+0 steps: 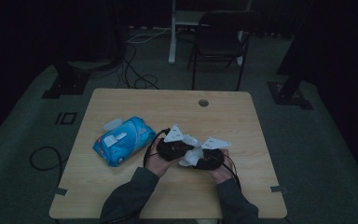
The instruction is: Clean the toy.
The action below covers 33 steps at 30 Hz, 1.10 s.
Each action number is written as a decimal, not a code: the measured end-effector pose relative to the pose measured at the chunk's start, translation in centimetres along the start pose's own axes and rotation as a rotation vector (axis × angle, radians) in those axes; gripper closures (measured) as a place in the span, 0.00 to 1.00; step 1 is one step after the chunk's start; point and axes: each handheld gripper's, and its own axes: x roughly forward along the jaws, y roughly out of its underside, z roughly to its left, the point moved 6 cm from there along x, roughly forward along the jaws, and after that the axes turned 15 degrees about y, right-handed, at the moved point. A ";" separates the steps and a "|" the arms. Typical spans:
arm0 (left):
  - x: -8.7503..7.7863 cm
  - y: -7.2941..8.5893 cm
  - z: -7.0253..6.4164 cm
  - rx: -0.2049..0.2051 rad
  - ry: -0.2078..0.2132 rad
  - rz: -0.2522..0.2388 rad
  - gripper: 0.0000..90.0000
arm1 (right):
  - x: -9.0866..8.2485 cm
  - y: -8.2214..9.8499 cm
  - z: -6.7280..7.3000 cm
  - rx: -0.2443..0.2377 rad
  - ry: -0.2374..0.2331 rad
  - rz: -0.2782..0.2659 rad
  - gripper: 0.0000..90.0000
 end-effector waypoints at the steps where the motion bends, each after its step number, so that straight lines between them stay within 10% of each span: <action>1: -0.1 0.1 0.0 0.002 0.000 0.000 0.97 | 0.0 0.0 -0.1 -0.001 0.002 -0.001 0.39; 33: -5.7 3.3 3.3 -0.093 -0.130 -0.044 0.97 | -0.5 0.2 -1.9 0.039 0.046 -0.007 0.39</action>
